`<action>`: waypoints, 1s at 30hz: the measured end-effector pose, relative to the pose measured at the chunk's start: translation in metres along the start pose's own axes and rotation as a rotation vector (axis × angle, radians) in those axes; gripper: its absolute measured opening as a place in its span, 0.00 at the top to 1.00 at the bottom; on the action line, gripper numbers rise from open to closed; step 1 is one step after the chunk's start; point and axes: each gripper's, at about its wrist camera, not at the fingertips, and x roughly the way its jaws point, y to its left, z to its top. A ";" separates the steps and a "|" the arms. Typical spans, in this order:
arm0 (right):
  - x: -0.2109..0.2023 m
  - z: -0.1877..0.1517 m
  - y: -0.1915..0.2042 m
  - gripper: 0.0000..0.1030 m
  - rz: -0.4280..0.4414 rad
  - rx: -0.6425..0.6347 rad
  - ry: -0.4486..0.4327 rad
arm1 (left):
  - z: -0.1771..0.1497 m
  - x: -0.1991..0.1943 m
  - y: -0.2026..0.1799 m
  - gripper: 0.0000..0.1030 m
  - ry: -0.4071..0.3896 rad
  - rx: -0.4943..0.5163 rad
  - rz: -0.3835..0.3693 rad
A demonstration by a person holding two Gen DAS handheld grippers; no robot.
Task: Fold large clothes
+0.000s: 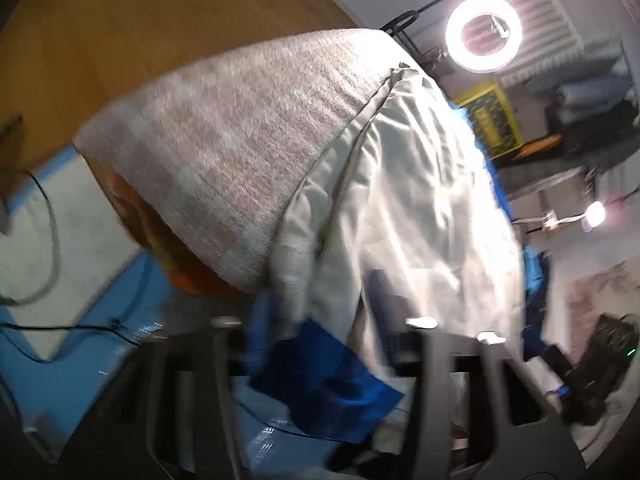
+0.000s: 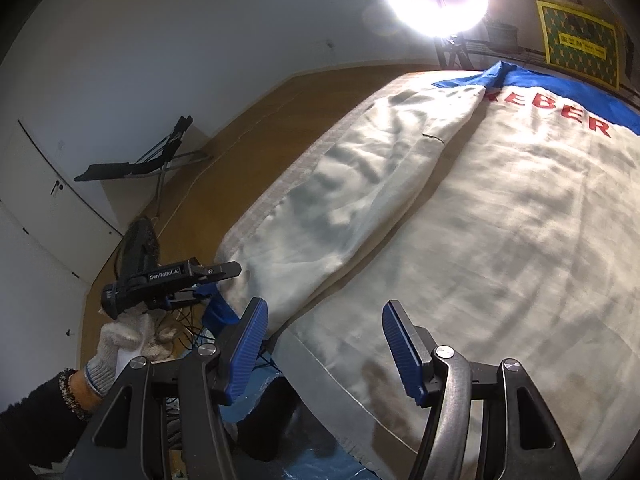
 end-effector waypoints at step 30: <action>0.039 0.075 -0.049 0.53 0.088 0.257 -0.022 | -0.038 -0.032 -0.159 0.87 -0.121 0.579 -0.059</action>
